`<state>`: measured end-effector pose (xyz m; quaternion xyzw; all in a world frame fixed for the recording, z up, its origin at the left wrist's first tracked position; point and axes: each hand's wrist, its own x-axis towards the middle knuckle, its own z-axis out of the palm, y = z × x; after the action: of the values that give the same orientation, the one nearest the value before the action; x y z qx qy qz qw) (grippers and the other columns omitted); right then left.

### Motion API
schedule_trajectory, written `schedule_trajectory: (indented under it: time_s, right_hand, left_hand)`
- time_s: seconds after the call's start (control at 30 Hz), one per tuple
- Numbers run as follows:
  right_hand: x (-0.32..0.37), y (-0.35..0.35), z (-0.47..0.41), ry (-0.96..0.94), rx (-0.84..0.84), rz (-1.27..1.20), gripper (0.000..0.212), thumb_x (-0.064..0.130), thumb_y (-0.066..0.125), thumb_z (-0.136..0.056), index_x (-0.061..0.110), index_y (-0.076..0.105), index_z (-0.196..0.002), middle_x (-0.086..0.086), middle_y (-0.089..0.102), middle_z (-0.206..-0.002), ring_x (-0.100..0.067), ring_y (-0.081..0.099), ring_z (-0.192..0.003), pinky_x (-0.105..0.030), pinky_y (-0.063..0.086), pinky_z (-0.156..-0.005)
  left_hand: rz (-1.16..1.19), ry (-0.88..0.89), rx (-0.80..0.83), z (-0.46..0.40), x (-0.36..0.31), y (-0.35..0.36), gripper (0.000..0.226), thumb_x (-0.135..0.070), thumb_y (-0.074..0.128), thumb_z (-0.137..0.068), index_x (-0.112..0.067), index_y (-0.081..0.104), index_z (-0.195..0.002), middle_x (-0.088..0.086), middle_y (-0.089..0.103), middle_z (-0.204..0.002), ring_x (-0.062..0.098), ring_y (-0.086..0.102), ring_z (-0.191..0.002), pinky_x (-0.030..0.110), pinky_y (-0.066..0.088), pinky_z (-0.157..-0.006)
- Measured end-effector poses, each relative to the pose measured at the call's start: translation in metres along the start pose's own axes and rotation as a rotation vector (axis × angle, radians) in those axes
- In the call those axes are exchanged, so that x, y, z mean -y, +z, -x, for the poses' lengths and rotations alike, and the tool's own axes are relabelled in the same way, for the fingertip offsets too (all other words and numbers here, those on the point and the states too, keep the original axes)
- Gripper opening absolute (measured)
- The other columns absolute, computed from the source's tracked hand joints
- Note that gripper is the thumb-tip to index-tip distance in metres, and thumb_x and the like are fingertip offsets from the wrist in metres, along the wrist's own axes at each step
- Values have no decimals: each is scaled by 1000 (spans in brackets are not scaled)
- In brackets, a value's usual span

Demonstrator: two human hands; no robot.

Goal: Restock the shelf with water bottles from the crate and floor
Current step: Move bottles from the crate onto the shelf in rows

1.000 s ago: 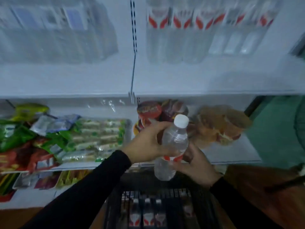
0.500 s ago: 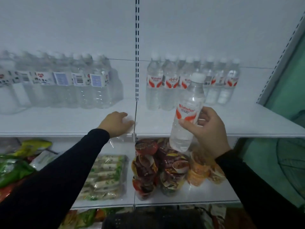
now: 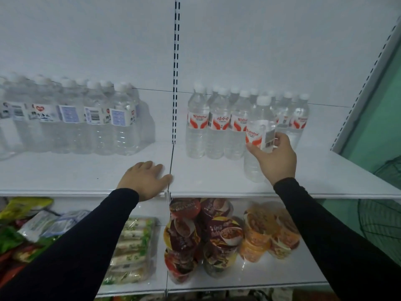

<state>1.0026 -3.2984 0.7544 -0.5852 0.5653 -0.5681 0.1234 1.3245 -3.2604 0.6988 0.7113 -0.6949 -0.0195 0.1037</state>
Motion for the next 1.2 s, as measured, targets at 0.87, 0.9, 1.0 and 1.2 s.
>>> schedule_trajectory:
  time_s: [0.87, 0.9, 1.0, 1.2]
  right_hand:
    - [-59, 22, -27, 124, 74, 9, 71, 37, 73, -87, 12, 39, -144, -8, 57, -138, -27, 55, -124, -36, 44, -103]
    - [-60, 24, -32, 127, 70, 8, 69, 37, 73, -87, 12, 40, -144, -8, 58, -137, -29, 56, -124, -35, 44, -103]
    - [-61, 31, -45, 148, 70, -8, 65, 35, 73, -88, 13, 43, -141, -8, 60, -135, -28, 57, -122, -28, 41, -95]
    - [-65, 47, -62, 167, 67, -31, 65, 38, 74, -86, 15, 44, -139, -6, 60, -136, -28, 57, -122, -29, 43, -97]
  left_hand:
    - [-17, 34, -53, -1, 0, 2, 85, -74, 3, -69, -26, 47, -124, 4, 47, -131, 24, 38, -127, 37, 32, -103]
    - [-17, 34, -59, 0, -1, 2, 86, -74, 4, -69, -26, 47, -125, 5, 47, -133, 23, 37, -129, 37, 32, -104]
    - [-19, 27, -58, 1, -1, 1, 81, -73, 8, -74, -25, 47, -126, 5, 47, -135, 22, 36, -131, 36, 31, -104]
    - [-4, 20, -83, 1, -4, -1, 73, -71, 15, -77, -25, 51, -120, 2, 50, -132, 20, 39, -126, 34, 32, -99]
